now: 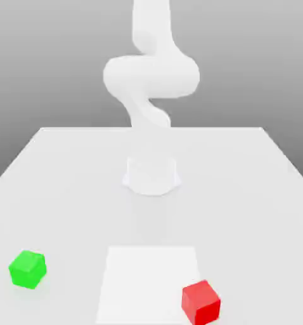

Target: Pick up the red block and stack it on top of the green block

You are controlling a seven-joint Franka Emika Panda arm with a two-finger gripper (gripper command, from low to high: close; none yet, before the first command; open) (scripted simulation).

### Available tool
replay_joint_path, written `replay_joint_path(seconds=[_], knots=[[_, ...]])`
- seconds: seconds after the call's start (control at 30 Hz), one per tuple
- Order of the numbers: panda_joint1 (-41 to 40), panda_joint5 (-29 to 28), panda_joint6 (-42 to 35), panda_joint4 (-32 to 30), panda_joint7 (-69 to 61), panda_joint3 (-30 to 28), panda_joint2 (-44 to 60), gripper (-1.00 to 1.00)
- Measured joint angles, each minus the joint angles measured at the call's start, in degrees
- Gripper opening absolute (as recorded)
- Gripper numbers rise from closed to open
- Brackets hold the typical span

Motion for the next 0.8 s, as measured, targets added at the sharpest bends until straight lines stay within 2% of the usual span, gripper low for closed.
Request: replay_joint_path(seconds=[0.8], knots=[[6.6, -0.9, 18.3, -7.2, -11.3, 2.4, 50.2, 0.0]])
